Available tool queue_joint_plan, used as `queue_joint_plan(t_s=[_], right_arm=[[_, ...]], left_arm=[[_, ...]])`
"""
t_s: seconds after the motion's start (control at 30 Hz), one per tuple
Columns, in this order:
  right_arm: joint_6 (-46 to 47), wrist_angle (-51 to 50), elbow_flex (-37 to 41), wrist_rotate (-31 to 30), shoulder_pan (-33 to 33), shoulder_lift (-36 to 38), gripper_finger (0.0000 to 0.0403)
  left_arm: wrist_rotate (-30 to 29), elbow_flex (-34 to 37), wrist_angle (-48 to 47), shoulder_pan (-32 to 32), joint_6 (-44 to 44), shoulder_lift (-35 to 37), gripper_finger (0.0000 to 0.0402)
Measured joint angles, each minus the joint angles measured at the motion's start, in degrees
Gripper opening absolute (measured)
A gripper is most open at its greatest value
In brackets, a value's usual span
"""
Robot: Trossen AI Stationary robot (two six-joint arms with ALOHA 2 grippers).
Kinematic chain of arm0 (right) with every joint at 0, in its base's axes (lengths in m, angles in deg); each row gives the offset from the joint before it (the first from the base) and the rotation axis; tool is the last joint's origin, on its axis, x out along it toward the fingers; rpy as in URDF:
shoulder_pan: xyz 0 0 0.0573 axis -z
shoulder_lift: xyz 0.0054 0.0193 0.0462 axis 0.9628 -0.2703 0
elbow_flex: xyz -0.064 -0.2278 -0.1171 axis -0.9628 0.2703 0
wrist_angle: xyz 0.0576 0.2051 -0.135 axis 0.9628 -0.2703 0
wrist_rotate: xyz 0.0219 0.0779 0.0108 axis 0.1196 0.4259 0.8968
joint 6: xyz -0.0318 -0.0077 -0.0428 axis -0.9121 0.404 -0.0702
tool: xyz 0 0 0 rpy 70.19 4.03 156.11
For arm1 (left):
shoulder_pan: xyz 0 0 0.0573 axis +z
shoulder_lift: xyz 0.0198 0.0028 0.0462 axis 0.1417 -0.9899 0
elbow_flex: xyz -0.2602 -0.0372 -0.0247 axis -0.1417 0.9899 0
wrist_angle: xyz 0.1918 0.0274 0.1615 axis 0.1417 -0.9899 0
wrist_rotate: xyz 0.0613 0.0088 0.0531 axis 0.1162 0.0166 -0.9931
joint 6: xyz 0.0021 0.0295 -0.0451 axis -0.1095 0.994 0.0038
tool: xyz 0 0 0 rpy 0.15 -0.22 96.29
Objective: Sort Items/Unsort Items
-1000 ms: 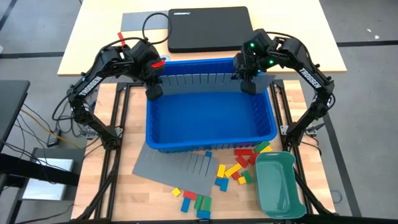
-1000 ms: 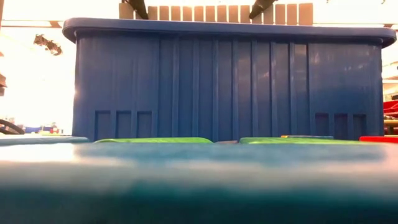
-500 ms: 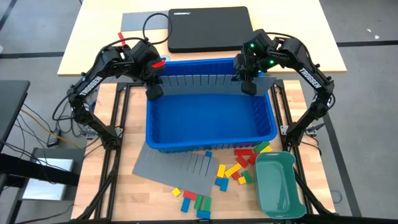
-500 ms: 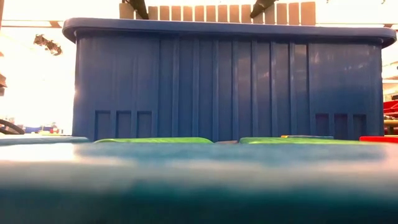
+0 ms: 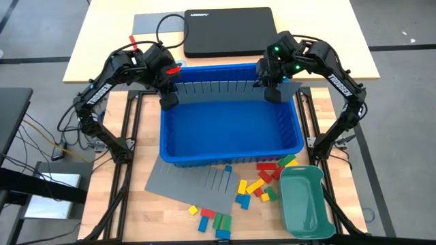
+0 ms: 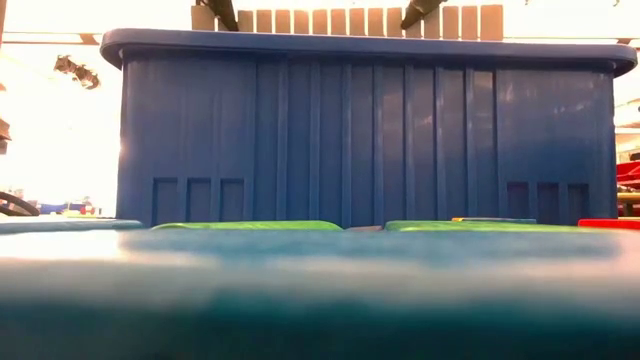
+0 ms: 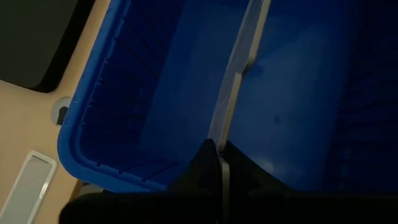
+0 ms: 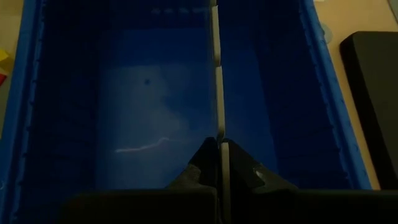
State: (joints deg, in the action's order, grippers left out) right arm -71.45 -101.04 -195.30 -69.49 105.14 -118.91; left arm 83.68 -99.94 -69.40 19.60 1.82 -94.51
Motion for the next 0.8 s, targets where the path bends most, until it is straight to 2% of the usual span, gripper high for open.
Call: queue_joint_plan(t_s=[0.8], right_arm=[[0.17, -0.88, 1.21, 0.46, 0.0, 0.0, 0.0]], left_arm=[[0.13, 0.08, 0.04, 0.0, -0.02, 0.0, 0.0001]])
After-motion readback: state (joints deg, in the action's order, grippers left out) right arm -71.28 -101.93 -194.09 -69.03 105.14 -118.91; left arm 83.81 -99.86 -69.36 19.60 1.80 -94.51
